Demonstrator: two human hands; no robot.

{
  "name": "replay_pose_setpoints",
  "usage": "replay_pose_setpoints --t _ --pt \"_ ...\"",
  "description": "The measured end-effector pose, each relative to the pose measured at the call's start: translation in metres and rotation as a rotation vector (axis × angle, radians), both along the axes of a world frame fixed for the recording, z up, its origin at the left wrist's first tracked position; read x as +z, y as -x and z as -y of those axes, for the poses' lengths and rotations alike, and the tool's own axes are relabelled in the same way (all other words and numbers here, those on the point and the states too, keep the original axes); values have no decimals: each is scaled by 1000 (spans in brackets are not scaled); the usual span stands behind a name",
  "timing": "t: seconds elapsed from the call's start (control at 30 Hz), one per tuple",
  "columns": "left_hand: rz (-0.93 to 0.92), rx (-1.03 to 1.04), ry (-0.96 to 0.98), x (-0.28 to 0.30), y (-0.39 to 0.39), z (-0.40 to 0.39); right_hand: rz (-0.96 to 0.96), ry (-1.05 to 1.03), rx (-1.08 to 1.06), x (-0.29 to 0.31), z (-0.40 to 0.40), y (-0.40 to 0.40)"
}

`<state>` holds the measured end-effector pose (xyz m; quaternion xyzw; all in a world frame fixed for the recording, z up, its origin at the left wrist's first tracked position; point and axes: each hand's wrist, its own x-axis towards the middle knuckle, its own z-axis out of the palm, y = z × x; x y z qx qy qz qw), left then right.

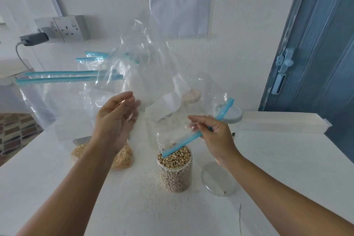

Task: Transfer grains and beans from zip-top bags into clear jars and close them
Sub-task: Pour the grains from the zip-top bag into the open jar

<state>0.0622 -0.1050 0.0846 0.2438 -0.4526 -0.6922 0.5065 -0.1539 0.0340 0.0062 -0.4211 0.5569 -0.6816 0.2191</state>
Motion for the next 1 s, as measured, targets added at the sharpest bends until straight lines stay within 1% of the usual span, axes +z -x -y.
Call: replay_pose_setpoints --t 0.27,0.57,0.7,0.8,1.0 --pt "77 60 165 16 6 -11 38 19 36 -13 -7 4" --pt "94 103 281 24 14 -8 54 64 27 -12 -2 8" --pt "135 123 340 25 17 -8 58 66 25 -11 -1 9" --pt "136 123 340 25 18 -10 78 59 18 -12 -1 9" --pt "105 194 364 26 14 -15 102 42 3 -10 0 9"
